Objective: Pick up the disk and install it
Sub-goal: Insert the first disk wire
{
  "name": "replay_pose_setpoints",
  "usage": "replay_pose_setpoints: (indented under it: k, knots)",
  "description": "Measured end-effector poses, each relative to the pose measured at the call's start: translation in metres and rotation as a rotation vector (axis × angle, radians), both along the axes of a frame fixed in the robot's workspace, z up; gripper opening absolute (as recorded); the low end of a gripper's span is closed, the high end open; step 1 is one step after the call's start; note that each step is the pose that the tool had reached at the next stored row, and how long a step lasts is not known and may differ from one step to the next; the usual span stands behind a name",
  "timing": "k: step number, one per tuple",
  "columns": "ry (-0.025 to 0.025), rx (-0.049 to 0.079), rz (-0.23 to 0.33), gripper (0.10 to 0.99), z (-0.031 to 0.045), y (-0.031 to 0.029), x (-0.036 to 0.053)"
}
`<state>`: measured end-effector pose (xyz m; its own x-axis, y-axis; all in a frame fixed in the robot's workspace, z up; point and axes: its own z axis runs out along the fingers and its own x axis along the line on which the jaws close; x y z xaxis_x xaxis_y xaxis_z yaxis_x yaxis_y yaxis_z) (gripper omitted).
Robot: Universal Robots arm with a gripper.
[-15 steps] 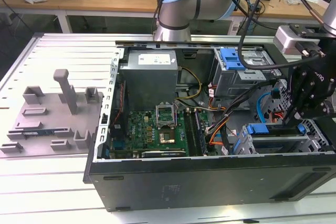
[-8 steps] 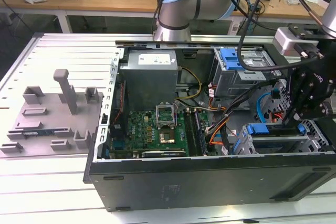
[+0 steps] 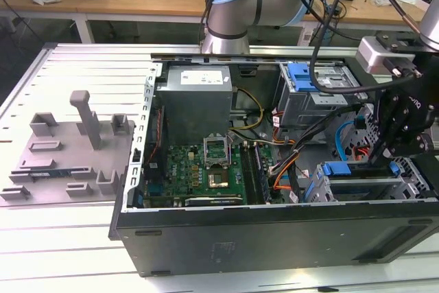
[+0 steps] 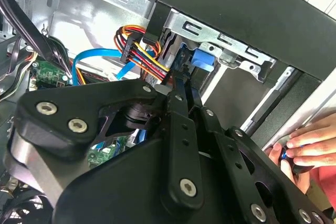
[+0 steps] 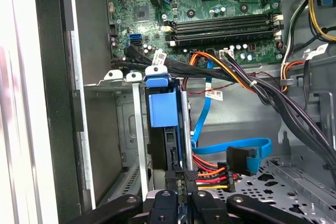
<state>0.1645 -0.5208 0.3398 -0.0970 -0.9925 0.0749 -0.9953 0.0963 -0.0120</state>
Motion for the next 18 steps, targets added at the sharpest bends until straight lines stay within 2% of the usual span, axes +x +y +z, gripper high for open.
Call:
replay_pose_setpoints:
  k: [15,16,18]
  knots:
    - [-0.0001,-0.001,0.003,0.169,-0.0041,-0.003,-0.0001]
    - [0.0004,0.0,0.002,0.169,-0.0024,-0.0031,-0.0004]
    - [-0.0001,-0.001,0.003,0.298,0.0102,-0.0023,-0.0004]
